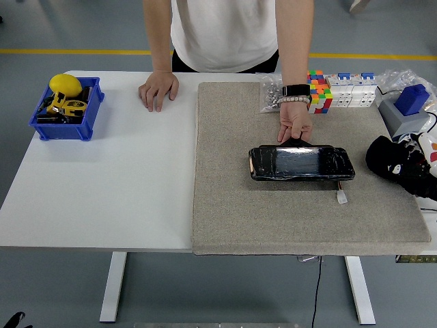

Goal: Pick the rag up,wipe the panel,place it on the desk

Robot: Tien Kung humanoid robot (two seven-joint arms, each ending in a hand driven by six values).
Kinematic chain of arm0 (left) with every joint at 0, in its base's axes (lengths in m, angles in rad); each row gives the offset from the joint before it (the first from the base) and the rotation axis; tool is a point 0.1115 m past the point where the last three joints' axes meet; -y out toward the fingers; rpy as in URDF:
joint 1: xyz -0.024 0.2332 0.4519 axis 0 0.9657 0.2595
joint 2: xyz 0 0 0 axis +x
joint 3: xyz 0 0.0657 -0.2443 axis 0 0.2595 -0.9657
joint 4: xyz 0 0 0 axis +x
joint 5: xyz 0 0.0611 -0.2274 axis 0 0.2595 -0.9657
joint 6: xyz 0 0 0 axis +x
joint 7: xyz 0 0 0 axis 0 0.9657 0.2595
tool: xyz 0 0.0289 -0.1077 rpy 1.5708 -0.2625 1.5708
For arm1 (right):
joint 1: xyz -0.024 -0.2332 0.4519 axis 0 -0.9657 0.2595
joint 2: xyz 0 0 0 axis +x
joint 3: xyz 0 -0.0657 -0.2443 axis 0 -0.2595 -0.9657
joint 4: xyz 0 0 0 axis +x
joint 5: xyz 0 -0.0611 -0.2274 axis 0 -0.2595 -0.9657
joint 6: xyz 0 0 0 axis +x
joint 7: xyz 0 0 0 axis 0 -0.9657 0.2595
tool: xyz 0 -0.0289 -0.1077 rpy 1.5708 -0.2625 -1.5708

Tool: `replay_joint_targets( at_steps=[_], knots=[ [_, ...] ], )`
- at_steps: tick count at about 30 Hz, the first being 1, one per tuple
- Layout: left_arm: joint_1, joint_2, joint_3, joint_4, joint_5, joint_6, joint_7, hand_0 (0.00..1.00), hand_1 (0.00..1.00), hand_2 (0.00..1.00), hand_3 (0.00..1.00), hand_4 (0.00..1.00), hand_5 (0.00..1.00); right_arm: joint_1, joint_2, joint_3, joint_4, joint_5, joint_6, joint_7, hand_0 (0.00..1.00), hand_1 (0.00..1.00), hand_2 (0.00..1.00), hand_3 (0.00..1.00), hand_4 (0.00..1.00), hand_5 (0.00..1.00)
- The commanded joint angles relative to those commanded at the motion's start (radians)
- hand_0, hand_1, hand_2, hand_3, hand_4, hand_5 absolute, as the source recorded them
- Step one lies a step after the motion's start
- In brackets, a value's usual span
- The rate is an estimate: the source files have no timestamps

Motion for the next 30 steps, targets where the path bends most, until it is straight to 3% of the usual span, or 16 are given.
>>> replay_joint_targets(
  at_steps=[11, 20, 25, 30],
  knots=[
    [0.004, 0.004, -0.013, 0.000, 0.015, 0.001, 0.000, 0.685, 0.729, 0.732, 0.606, 0.672, 0.627, -0.014, -0.019, 0.047, 0.066, -0.041, -0.013, -0.034, 0.171, 0.285, 0.333, 0.374, 0.930, 0.002],
    [0.008, 0.005, -0.019, 0.000, 0.024, 0.000, 0.000, 0.686, 0.728, 0.732, 0.606, 0.672, 0.627, -0.041, -0.040, 0.111, 0.233, -0.100, -0.062, -0.172, 0.173, 0.279, 0.328, 0.371, 0.912, 0.002],
    [0.011, 0.009, -0.021, 0.000, 0.030, 0.001, 0.000, 0.685, 0.728, 0.732, 0.606, 0.671, 0.626, -0.052, -0.027, 0.148, 0.306, -0.127, -0.081, -0.233, 0.171, 0.278, 0.326, 0.373, 0.898, 0.002],
    [0.012, 0.014, -0.017, 0.000, 0.031, 0.000, -0.001, 0.685, 0.728, 0.732, 0.606, 0.671, 0.626, -0.051, 0.005, 0.183, 0.325, -0.128, -0.100, -0.258, 0.171, 0.278, 0.326, 0.373, 0.898, 0.002]
  ],
)
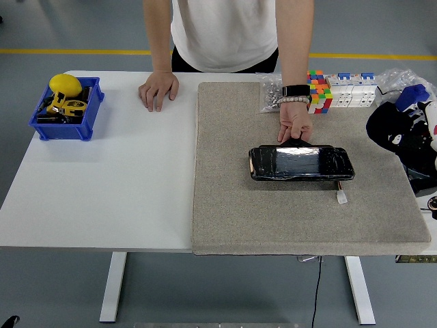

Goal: Pick the rag up,wipe the panel,place it on the desk

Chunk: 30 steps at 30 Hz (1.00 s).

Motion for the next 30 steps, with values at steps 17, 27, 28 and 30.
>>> replay_joint_targets(
  at_steps=[17, 27, 28, 30],
  knots=[
    [0.004, 0.004, -0.019, 0.000, 0.022, 0.000, -0.001, 0.686, 0.729, 0.732, 0.606, 0.672, 0.626, -0.010, 0.074, 0.003, 0.053, -0.054, -0.022, -0.091, 0.163, 0.272, 0.323, 0.375, 0.889, 0.002],
    [-0.001, 0.002, -0.023, 0.000, 0.025, -0.001, -0.001, 0.686, 0.729, 0.732, 0.606, 0.673, 0.626, -0.015, 0.091, 0.006, 0.048, -0.056, -0.020, -0.098, 0.159, 0.272, 0.321, 0.374, 0.886, 0.002],
    [-0.002, 0.002, -0.024, 0.000, 0.025, -0.001, -0.002, 0.686, 0.729, 0.732, 0.606, 0.673, 0.626, -0.016, 0.094, 0.007, 0.047, -0.057, -0.020, -0.098, 0.159, 0.272, 0.321, 0.374, 0.886, 0.002],
    [-0.002, 0.002, -0.026, 0.000, 0.026, -0.001, -0.002, 0.686, 0.729, 0.732, 0.606, 0.673, 0.626, -0.018, 0.100, 0.009, 0.043, -0.058, -0.020, -0.100, 0.159, 0.272, 0.321, 0.374, 0.886, 0.002]
  ],
)
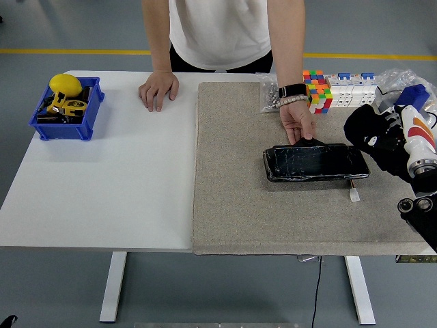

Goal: Pick the rag up,wipe the panel,place it on the desk

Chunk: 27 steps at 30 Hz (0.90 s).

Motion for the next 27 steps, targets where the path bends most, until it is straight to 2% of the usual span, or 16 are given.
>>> replay_joint_targets(
  at_steps=[14, 27],
  knots=[
    [-0.002, -0.001, -0.005, 0.000, 0.002, 0.000, 0.000, 0.685, 0.728, 0.732, 0.605, 0.672, 0.626, -0.007, 0.033, -0.009, -0.031, 0.001, 0.006, -0.004, 0.154, 0.272, 0.320, 0.374, 0.885, 0.002],
    [-0.003, -0.001, -0.012, 0.000, 0.005, 0.001, 0.001, 0.684, 0.728, 0.732, 0.605, 0.673, 0.628, 0.001, 0.049, -0.031, -0.023, -0.004, 0.009, -0.014, 0.153, 0.271, 0.320, 0.374, 0.885, 0.002]
  ],
)
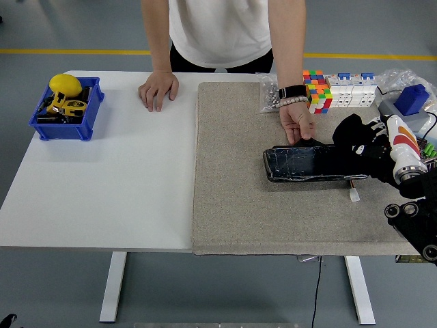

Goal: Pick the rag up,wipe the panel,place it on the desk

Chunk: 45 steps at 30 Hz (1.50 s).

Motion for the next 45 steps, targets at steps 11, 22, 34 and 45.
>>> replay_joint_targets(
  at_steps=[11, 22, 34, 45],
  knots=[
    [-0.001, 0.003, 0.000, 0.000, 0.001, -0.001, -0.001, 0.684, 0.728, 0.732, 0.606, 0.672, 0.626, 0.013, 0.018, -0.029, 0.030, -0.008, 0.005, -0.026, 0.154, 0.270, 0.319, 0.373, 0.879, 0.002],
    [0.001, 0.006, -0.006, 0.000, 0.005, 0.001, 0.000, 0.685, 0.728, 0.732, 0.606, 0.672, 0.626, 0.026, 0.038, -0.066, 0.064, -0.017, 0.010, -0.050, 0.154, 0.270, 0.319, 0.372, 0.878, 0.002],
    [0.003, 0.009, -0.001, 0.000, 0.002, 0.001, 0.000, 0.686, 0.729, 0.732, 0.606, 0.672, 0.626, 0.036, 0.064, -0.120, 0.099, -0.017, 0.013, -0.068, 0.154, 0.269, 0.319, 0.372, 0.878, 0.002],
    [0.005, 0.015, 0.005, 0.000, 0.000, 0.002, 0.001, 0.685, 0.728, 0.732, 0.605, 0.670, 0.624, 0.061, 0.086, -0.195, 0.149, -0.025, 0.018, -0.096, 0.155, 0.269, 0.319, 0.372, 0.879, 0.002]
  ],
)
